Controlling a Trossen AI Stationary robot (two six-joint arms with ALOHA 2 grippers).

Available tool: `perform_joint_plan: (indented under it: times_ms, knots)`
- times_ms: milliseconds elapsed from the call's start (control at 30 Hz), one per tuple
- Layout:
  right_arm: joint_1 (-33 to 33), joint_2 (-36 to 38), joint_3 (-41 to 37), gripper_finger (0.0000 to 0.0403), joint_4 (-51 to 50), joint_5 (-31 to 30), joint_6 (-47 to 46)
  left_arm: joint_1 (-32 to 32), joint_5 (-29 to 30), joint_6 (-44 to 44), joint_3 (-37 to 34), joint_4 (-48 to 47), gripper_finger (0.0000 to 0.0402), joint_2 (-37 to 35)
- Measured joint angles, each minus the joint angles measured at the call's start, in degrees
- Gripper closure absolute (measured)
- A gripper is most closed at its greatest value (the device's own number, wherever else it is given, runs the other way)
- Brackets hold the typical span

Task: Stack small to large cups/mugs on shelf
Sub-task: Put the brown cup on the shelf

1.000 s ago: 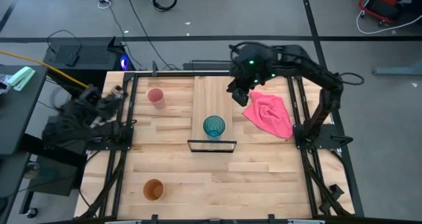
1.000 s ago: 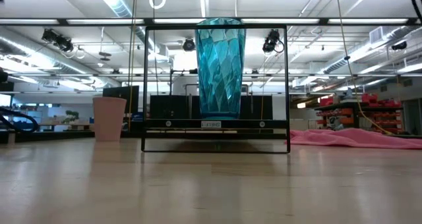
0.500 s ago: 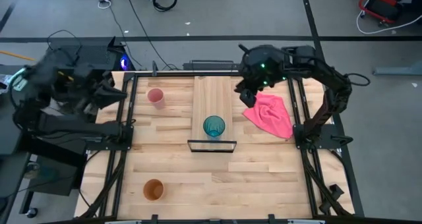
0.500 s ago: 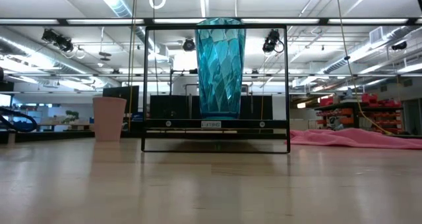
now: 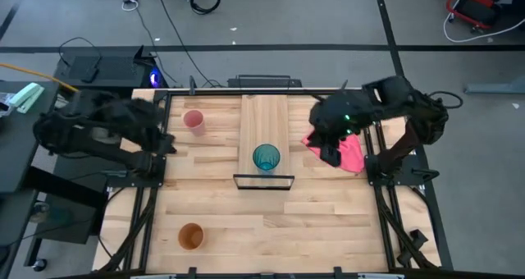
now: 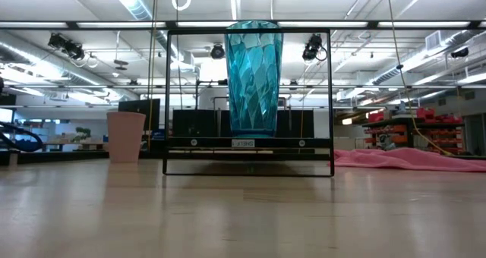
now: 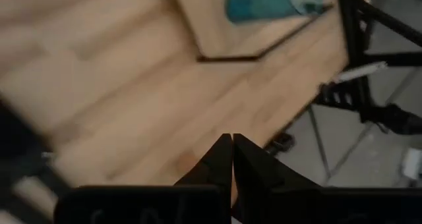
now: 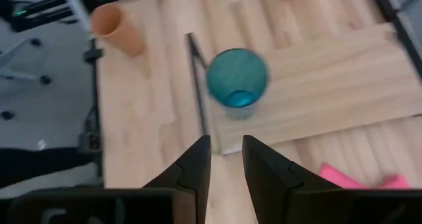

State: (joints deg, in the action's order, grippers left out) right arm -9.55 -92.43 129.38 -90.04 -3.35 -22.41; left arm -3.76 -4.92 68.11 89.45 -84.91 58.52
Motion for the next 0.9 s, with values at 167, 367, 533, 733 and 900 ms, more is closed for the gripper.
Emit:
perform_joint_plan:
  times_ms: [167, 367, 533, 733, 900]
  knots:
    - [-6.44, 0.58, 0.00, 0.0307, 0.02, -6.47, -1.49, -13.10, 2.28, 12.72, -1.83, -0.52, 0.0385, 4.35]
    - [-10.92, 0.62, 0.00, 0.0307, 0.02, -8.87, -2.03, -29.43, 5.55, 29.10, -1.86, -0.34, 0.0389, 11.40]
    - [-12.18, 0.38, -0.02, 0.0307, 0.02, -10.93, -2.08, -40.91, 5.82, 39.81, -1.86, 0.29, 0.0383, 17.95]
    - [-12.36, 0.38, -0.01, 0.0307, 0.02, -11.69, -3.38, -49.63, 10.11, 46.76, -1.87, 0.18, 0.0373, 25.70]
    - [-12.36, 0.17, -0.02, 0.0307, 0.02, -12.07, -4.11, -50.53, 12.76, 48.64, -1.88, -2.19, 0.0364, 29.86]
